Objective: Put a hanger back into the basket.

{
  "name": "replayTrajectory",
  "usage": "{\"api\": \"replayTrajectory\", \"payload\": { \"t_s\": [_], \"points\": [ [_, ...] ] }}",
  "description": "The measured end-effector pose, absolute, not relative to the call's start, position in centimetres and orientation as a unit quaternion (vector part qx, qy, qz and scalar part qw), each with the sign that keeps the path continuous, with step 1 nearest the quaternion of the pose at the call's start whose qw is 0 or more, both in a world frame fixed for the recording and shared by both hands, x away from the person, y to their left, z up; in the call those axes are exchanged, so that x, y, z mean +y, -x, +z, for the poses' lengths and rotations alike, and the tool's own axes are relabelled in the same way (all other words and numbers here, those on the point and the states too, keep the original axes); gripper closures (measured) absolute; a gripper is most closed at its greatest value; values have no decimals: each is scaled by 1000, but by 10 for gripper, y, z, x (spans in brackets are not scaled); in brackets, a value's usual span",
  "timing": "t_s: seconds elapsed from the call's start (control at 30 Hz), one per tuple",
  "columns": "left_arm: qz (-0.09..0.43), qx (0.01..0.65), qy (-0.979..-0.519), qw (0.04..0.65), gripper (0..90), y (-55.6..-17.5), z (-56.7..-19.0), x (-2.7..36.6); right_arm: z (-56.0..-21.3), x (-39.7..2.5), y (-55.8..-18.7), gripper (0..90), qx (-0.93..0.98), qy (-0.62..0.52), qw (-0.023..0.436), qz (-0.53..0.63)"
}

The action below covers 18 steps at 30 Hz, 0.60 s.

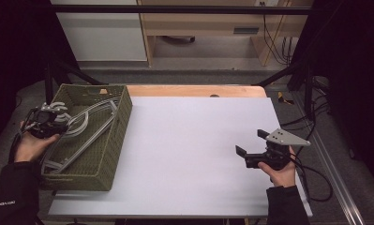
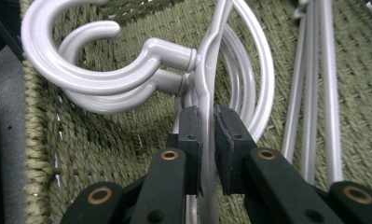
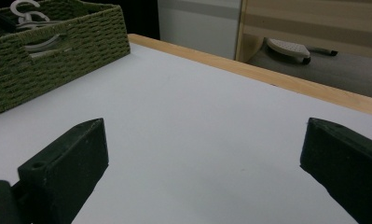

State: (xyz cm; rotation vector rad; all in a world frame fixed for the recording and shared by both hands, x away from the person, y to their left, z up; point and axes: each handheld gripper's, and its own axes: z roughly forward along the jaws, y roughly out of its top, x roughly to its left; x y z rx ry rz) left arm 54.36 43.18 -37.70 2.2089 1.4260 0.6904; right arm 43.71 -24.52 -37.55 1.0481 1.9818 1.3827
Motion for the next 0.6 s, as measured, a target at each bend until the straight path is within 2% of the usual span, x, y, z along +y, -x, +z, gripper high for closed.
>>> {"api": "replayTrajectory", "payload": {
  "t_s": [0.07,0.27,0.3,0.6],
  "points": [
    [244,516,-792,217,779,-540,-373,434,-375,-245,-437,10,728,-386,251,508],
    [244,515,-761,311,665,-522,-352,438,-374,-245,-436,10,727,-383,252,511],
    [247,511,-757,324,628,-519,-350,436,-374,-245,-436,10,727,-384,251,511],
    [252,461,-738,424,495,-487,-327,404,-373,-245,-435,8,726,-383,251,514]
  ]
}}
